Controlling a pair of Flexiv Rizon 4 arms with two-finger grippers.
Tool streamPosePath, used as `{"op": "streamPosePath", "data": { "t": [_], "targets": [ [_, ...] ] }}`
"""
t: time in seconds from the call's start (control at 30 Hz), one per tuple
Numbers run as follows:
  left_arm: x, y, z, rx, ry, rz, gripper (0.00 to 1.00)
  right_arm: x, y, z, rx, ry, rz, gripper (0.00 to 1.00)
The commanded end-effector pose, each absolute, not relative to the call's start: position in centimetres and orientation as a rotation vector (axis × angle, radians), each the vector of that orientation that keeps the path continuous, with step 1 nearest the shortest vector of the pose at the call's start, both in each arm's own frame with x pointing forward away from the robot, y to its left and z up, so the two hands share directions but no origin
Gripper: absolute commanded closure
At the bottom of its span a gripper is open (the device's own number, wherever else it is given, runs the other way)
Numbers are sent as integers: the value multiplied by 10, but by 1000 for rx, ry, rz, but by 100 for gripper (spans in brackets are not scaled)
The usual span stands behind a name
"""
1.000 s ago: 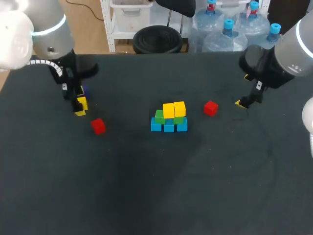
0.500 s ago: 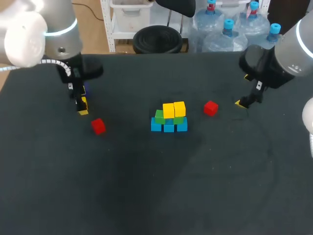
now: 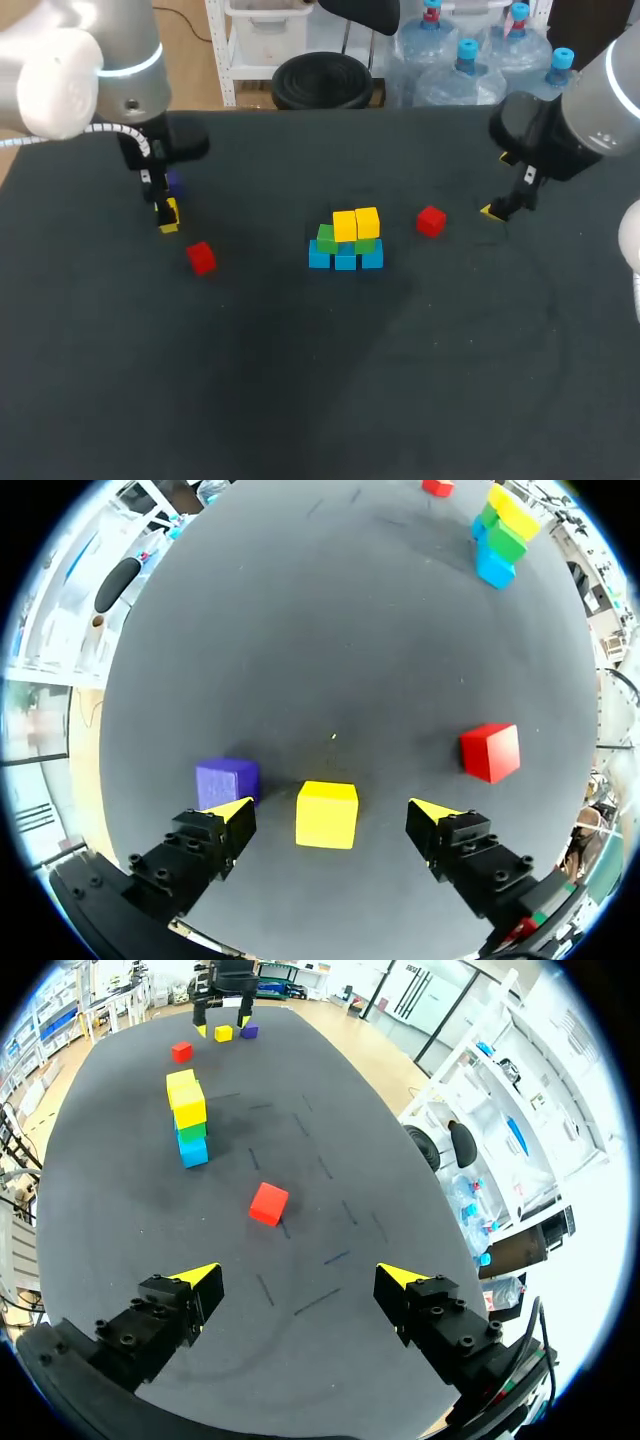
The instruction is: Place the blue cubes, place green cubes on the blue cubes, place the yellow cubes on the green cubes, then place the red cubes on the yellow cubes, and place purple cube on the red cubes.
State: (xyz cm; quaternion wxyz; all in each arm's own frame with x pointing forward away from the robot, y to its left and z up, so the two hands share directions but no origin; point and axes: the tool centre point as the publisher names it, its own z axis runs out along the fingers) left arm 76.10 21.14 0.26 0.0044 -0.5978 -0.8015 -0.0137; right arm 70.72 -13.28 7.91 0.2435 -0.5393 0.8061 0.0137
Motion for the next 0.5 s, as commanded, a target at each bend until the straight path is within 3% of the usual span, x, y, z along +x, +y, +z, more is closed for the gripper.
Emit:
{"op": "streamPosePath", "data": {
  "t": [0.03,0.07,0.1,0.13,0.2,0.23,0.27,0.5],
  "targets": [
    [762,210,1,-1866,-2507,-46,0,705,-133,79,-1468,2201,29,0],
    [762,210,0,-1865,-2502,-47,0,705,-133,79,-1468,2201,29,0],
    [762,211,0,-1860,-2500,-53,29,705,-133,79,-1468,2201,29,0],
    [762,211,-1,-1857,-2498,-57,49,705,-133,79,-1468,2201,29,0],
    [761,212,-2,-1854,-2494,-58,67,705,-133,79,-1468,2201,29,0],
    [761,212,-2,-1850,-2496,-55,90,705,-133,79,-1468,2201,29,0],
    [761,212,-3,-1849,-2495,-53,100,705,-133,79,-1468,2201,29,0],
    [761,211,-3,-1852,-2495,-39,100,705,-133,79,-1468,2201,29,0]
  ]
}}
